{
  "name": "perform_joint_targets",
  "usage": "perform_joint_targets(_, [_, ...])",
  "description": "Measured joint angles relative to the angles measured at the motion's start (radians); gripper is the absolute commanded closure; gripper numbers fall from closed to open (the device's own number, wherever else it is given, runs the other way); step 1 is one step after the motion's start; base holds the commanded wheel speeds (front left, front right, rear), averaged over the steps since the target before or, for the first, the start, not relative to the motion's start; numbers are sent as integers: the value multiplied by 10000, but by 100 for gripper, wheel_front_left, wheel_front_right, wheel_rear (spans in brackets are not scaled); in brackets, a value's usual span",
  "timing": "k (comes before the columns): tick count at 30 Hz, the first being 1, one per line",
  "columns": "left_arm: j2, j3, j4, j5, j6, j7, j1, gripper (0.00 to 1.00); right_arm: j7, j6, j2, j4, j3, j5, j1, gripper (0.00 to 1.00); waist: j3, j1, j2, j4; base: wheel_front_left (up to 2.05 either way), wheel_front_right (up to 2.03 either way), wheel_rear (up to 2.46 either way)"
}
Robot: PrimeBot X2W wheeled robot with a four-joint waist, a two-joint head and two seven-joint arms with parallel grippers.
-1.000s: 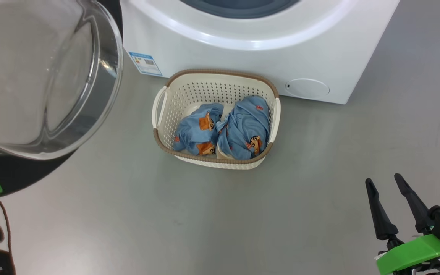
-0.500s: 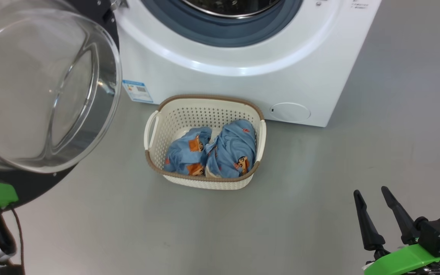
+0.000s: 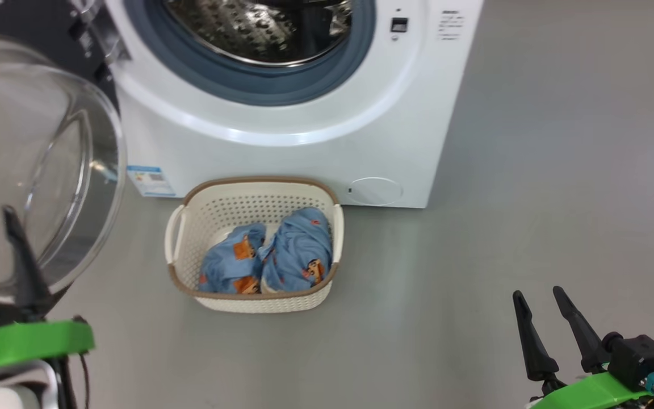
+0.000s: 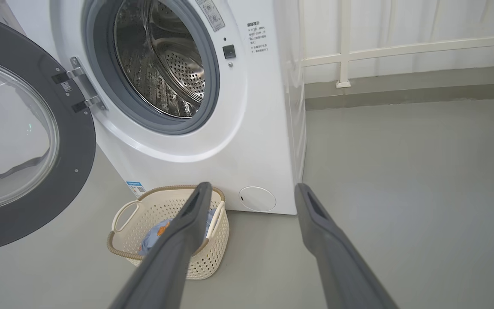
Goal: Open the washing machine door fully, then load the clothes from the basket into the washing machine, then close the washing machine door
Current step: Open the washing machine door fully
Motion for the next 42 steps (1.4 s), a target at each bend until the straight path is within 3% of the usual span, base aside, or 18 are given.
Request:
perform_joint_targets(1, [0,-127,-2,2,2,0,178,52,-40,0,25,-4,6,0,18,0,-43,0,0,-120,0,0,0])
perform_joint_targets(3, [-4,-359,6,-2,13,0,475,9,-40,0,46,-8,4,-2,127,0,-124,0,0,-349,0,0,0])
perform_joint_targets(4, [-2,-468,4,-4,15,0,610,0,-40,0,52,-8,2,-8,180,0,-164,0,0,-469,0,0,0])
perform_joint_targets(23, [23,-1482,295,-297,652,2,2921,0,-50,0,290,-773,-418,-27,805,0,-739,0,0,-2279,0,0,0])
perform_joint_targets(29, [42,-1570,245,-683,989,2,3605,0,-52,0,345,-1060,-453,-209,815,0,-857,0,0,-2443,0,0,0])
perform_joint_targets(42, [127,-1868,113,-706,1070,2,4094,0,-52,0,399,-1281,-514,-366,998,0,-928,0,0,-2198,0,0,0])
